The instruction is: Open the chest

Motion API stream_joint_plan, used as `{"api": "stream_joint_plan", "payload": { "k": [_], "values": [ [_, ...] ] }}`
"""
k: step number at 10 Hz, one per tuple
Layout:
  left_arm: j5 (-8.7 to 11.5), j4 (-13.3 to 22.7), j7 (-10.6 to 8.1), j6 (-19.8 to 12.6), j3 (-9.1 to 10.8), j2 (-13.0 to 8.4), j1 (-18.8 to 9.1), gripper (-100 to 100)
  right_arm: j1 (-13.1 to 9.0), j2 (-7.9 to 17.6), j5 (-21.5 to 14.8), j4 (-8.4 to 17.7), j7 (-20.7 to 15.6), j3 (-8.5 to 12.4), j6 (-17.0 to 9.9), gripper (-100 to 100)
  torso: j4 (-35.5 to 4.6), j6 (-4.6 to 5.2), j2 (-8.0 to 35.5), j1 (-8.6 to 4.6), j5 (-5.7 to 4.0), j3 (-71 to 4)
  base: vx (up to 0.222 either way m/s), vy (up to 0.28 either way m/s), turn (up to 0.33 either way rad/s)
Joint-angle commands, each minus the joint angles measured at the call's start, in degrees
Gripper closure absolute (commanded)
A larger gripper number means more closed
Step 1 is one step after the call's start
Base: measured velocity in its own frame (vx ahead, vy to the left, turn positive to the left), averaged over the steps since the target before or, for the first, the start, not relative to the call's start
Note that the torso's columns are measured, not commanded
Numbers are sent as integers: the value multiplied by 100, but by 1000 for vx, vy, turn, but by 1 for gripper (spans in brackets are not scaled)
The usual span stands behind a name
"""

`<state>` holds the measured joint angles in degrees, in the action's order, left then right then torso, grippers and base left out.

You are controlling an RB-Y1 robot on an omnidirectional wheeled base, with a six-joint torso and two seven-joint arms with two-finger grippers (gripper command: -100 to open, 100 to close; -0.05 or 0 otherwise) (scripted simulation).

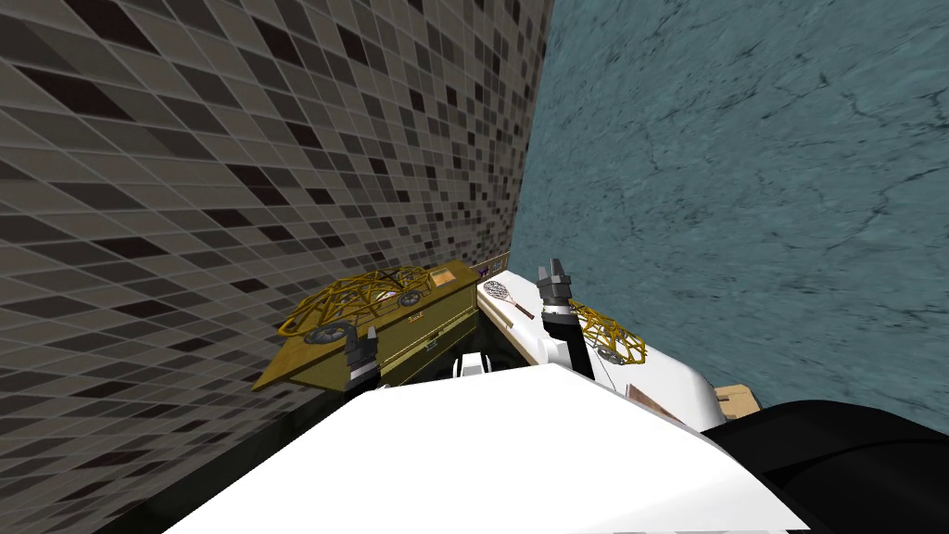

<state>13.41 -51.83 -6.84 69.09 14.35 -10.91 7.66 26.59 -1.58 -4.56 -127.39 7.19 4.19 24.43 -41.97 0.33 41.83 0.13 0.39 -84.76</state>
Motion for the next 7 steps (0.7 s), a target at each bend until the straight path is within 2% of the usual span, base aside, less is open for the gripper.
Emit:
{"api": "stream_joint_plan", "payload": {
  "k": [1, 4, 6, 7],
  "values": [
    [-16, 467, 70, 58, 17, 114, -77, -100, 0, 0, 0, 0, 0, 0, 0, 0, 13, 14, -20, 8, 20, -7, 87, -58, 21],
    [-16, 498, 70, 58, 17, 114, -77, -100, 0, 1, 0, 0, 0, 1, 0, 0, 20, 33, -34, 25, 38, -12, 31, -22, 0],
    [-24, 848, 147, 124, 59, 256, -138, -100, 0, 1, 0, 0, 0, 1, 0, 0, 23, 32, -41, 12, 39, -13, 53, -21, 3],
    [-24, 848, 147, 124, 59, 256, -138, -100, 0, 0, 0, 0, 0, 0, 0, 0, 33, 34, -58, 5, 44, -23, 70, -60, 12]
  ]
}}
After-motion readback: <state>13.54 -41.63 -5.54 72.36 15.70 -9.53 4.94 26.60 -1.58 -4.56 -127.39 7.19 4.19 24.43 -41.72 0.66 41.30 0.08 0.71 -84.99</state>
